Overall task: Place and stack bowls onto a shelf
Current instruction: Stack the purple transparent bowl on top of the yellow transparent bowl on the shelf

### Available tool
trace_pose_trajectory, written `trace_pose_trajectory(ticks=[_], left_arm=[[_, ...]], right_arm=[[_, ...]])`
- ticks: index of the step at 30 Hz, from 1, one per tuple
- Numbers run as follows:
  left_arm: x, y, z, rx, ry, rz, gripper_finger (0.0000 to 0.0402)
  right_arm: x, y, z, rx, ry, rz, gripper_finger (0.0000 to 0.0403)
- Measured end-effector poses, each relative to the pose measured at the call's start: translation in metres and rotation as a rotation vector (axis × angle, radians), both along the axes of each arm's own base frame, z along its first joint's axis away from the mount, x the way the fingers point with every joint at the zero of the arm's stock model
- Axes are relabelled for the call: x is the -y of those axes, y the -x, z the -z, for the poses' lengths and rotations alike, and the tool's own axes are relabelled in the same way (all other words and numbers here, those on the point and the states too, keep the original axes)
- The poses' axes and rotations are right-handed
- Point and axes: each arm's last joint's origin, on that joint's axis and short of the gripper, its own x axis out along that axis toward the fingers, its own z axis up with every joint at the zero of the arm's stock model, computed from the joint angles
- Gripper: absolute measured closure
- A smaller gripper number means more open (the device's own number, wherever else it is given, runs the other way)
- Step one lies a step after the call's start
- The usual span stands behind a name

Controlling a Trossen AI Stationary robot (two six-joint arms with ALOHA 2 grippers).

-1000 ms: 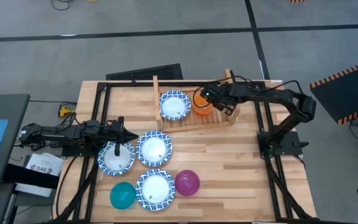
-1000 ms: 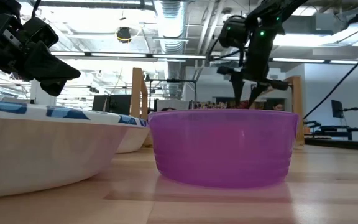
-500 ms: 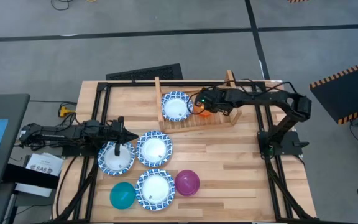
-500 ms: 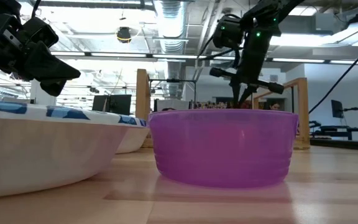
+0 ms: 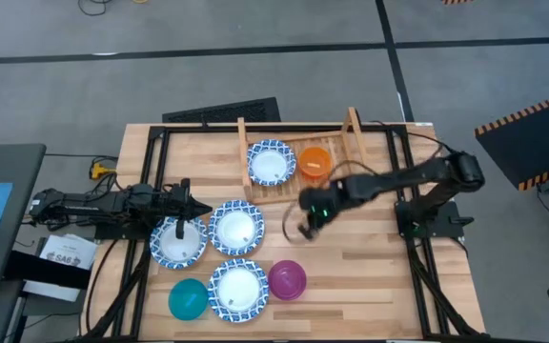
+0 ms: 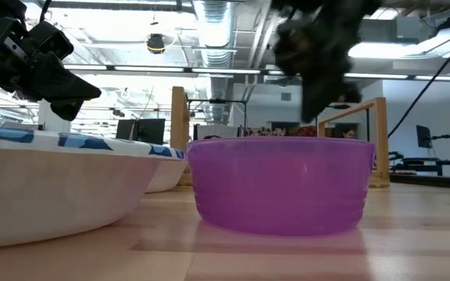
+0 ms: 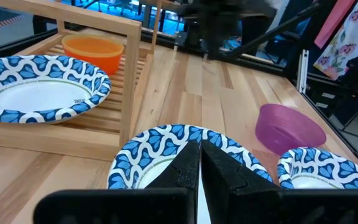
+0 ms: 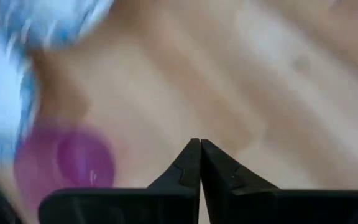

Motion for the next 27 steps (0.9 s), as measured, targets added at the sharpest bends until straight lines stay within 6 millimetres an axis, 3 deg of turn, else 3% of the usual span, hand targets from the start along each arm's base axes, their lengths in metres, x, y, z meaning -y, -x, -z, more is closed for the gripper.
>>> trace_pose_trajectory(ticks=[7,15,20,23,27], left_arm=[[0.0,0.0,0.0,0.0,0.0,0.0,0.0401],[0.0,0.0,0.0,0.0,0.0,0.0,0.0401],[0.0,0.0,0.0,0.0,0.0,0.0,0.0401],[0.0,0.0,0.0,0.0,0.0,0.0,0.0401],[0.0,0.0,0.0,0.0,0.0,0.0,0.0401]], right_arm=[[-0.078,0.02,-0.004,0.006,0.026,-0.3,0.0372],[-0.119,0.036,-0.005,0.074,0.083,-0.44,0.0357],[-0.129,0.046,0.002,0.175,-0.018,-0.314,0.0357],[-0.131,0.037,0.0,0.302,-0.153,-0.137,0.0357],[-0.125,0.022,0.006,0.286,-0.232,0.048,0.0354]])
